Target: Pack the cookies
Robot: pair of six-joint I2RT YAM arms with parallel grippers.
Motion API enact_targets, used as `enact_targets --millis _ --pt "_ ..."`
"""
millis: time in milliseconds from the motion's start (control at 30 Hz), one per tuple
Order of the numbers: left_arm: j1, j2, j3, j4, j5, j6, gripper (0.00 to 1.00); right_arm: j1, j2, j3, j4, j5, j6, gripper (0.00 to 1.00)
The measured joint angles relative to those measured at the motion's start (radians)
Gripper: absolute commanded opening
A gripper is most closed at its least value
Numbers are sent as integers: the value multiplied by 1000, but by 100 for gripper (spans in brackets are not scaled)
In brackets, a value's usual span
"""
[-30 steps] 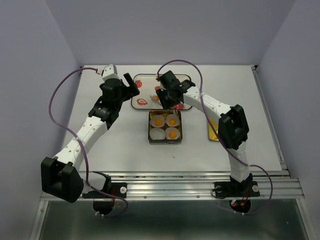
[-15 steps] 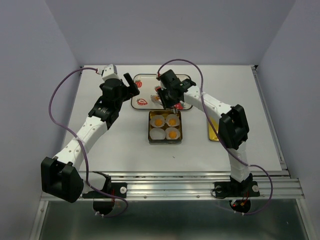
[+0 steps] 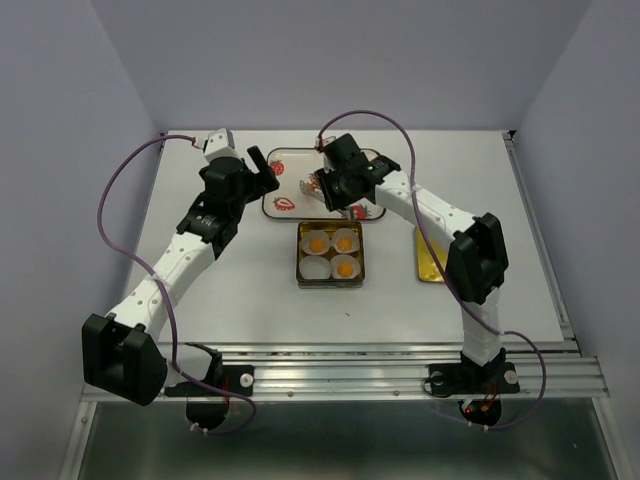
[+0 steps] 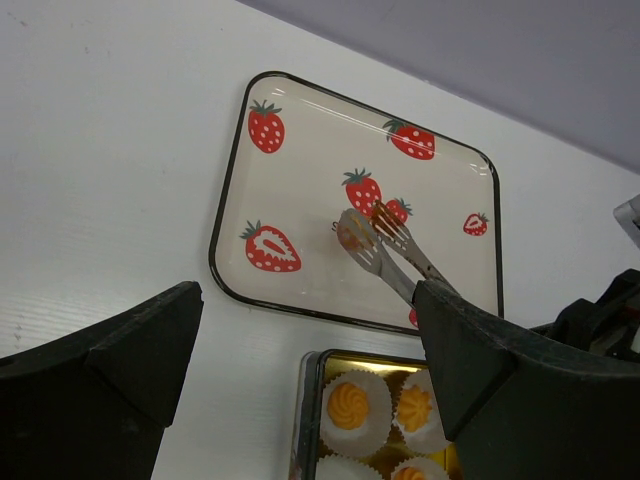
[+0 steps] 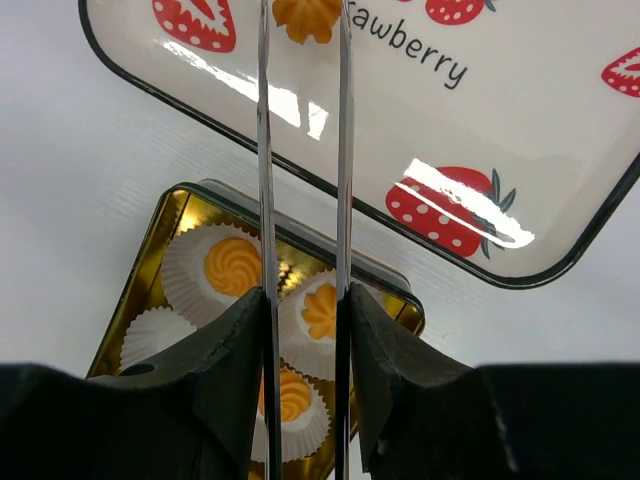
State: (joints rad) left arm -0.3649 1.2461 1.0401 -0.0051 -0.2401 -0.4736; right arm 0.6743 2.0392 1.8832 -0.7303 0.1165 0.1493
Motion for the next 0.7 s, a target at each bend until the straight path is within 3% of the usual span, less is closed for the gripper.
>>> enact_targets --millis 400,700 --pt "0 0 0 0 4 -1 99 0 -228 -190 71 -26 -14 33" --pt "0 0 0 0 19 -3 99 0 -503 -414 87 -171 -15 34"
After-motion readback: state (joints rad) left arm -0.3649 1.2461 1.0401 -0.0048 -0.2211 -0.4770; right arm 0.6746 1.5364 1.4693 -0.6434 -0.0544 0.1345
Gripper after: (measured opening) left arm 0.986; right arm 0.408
